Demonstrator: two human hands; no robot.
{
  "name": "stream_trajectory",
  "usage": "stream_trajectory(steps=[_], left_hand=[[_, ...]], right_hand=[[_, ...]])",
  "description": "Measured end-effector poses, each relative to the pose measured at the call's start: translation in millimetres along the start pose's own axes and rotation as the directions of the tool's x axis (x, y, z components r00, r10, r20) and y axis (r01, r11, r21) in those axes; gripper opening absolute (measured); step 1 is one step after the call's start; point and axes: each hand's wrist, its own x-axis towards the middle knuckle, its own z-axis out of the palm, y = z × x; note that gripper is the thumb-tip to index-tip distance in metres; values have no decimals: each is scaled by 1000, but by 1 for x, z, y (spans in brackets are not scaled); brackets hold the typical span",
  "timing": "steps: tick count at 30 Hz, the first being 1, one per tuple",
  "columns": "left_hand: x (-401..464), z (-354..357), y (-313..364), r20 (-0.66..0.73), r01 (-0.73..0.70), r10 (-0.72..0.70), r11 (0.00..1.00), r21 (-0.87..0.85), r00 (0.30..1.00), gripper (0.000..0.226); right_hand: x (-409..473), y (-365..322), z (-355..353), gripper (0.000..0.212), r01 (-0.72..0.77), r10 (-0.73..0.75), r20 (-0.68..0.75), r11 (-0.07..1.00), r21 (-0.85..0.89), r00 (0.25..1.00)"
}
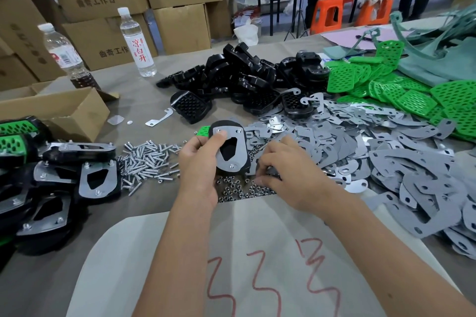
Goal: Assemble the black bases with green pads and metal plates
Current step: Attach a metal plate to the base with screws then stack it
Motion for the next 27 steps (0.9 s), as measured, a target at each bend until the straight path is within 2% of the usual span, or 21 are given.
stream_trajectory(steps=[7, 10, 13, 16, 20, 23, 27], left_hand=[[-1, 1, -1, -4, 0, 0, 1000, -21, 1000, 19], [1, 0, -1, -7, -4, 4, 1000, -8, 1000, 17], [2, 0, -2, 15, -9, 9, 1000, 19, 1000, 15], [1, 1, -4, 62, -41, 35, 995, 92, 997, 23], [-3, 5, -9, 157, -103, 69, 970, 219, 985, 17], [-5, 9, -13, 190, -108, 61, 963, 245, 980, 17], [-7, 12, -13, 199, -89, 44, 971, 224, 979, 16]], right_hand=[[0, -3, -2, 19, -1, -2, 56, 999, 39, 998], [0, -4, -1, 20, -28, 29, -15, 999, 42, 999], [-2, -1, -3, 20, -83, 177, -215, 919, 386, 961], [-2, 2, -9, 16, -7, 263, -338, 798, 603, 904], [-1, 5, -11, 16, 97, 300, -402, 687, 720, 865], [0, 5, -11, 20, 137, 306, -418, 644, 752, 855], [2, 5, -10, 20, 137, 275, -428, 685, 715, 861]])
